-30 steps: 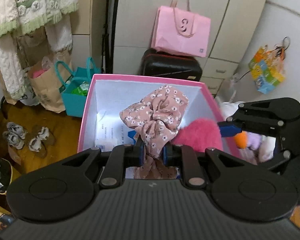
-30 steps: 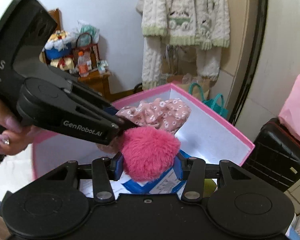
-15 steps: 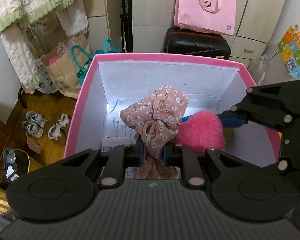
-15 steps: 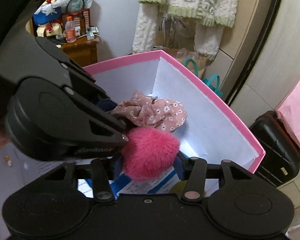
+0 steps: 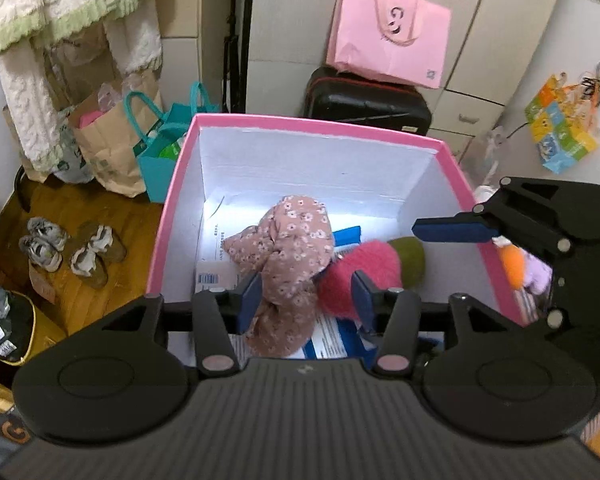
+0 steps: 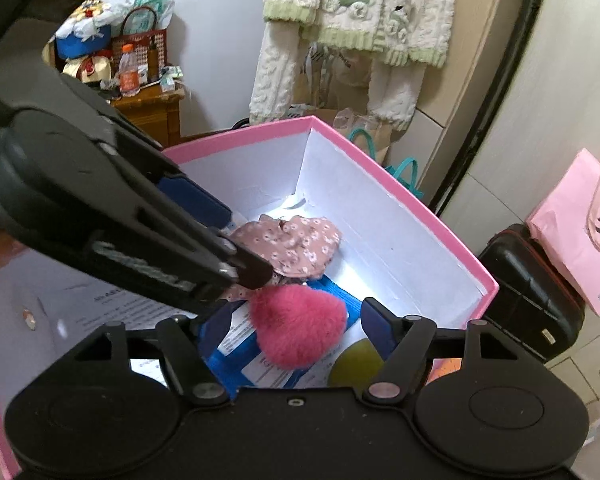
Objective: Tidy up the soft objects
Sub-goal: 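Carry scrunchie and pom-pom into the pink box and open both grippers, then move both grippers back toward the white cat plush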
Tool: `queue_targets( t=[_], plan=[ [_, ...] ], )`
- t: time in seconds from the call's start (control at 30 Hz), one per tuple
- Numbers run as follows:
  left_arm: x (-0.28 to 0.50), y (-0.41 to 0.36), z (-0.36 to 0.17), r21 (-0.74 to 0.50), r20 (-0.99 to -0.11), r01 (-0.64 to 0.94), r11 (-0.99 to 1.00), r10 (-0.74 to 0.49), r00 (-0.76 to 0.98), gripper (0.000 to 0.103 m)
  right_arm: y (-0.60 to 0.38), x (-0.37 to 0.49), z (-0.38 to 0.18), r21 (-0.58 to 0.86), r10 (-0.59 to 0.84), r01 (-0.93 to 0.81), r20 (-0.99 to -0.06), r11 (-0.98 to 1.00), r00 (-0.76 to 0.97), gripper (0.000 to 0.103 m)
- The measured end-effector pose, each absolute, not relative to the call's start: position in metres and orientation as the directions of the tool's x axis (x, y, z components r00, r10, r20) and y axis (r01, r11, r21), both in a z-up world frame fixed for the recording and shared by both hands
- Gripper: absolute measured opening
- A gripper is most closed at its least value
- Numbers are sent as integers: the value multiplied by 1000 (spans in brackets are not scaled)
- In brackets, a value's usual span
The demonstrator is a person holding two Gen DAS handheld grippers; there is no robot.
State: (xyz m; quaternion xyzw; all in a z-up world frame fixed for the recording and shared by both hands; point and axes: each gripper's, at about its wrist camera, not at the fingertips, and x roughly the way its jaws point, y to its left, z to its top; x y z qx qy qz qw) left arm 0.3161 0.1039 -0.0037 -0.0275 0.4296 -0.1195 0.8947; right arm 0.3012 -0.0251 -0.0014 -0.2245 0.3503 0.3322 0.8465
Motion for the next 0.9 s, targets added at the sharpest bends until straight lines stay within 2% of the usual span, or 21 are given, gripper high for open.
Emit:
queue_targets(
  t=[0.2, 0.37, 0.9],
  plan=[
    [288, 113, 13, -140, -745, 217, 966, -247, 619, 51, -37, 277, 17, -147, 401, -690, -721, 709, 565, 75],
    [264, 113, 30, -117, -731, 270, 956, -267, 628, 57, -49, 261, 32, -113, 416, -679, -715, 725, 563, 76],
    [187, 106, 66, -134, -737, 432, 892, -381, 558, 66, -86, 187, 67, -44, 436, -646, -703, 762, 562, 76]
  ],
)
